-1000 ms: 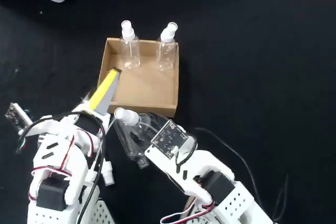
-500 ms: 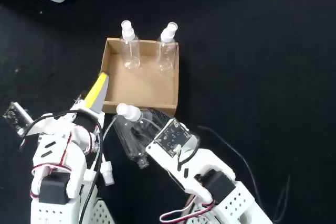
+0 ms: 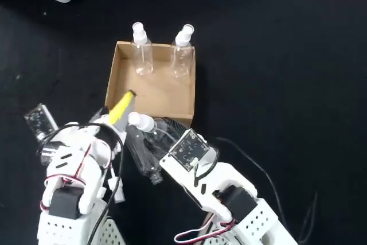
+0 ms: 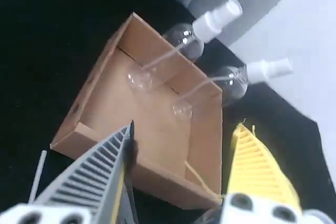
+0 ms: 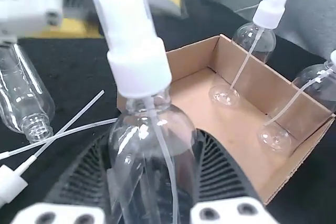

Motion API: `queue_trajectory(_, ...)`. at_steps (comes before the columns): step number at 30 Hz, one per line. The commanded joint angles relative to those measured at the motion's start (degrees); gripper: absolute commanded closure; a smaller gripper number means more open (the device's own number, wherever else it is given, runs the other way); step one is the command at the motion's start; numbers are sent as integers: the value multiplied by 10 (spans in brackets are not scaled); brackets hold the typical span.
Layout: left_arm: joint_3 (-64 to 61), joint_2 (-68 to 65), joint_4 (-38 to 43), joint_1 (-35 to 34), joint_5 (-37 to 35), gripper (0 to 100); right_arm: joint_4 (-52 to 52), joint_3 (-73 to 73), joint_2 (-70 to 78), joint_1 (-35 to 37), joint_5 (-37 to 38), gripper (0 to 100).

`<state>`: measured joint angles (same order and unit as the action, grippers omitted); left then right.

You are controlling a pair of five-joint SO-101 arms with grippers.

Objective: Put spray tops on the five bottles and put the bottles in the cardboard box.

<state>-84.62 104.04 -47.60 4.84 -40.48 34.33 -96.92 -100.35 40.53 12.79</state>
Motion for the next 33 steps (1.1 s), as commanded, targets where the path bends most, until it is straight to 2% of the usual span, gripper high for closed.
queue_trajectory(1, 5, 7, -3, 25, 14, 726, -18, 4, -9, -16, -4, 979)
queue_trajectory(7, 5, 7, -4, 51, 14, 726, -19, 4, -9, -16, -4, 979)
queue_trajectory(20, 35, 7, -81, 124, 15, 726, -19, 3, -9, -17, -4, 979)
queue_trajectory(33, 29, 7, -79, 131, 15, 726, -19, 3, -9, -25, -4, 979)
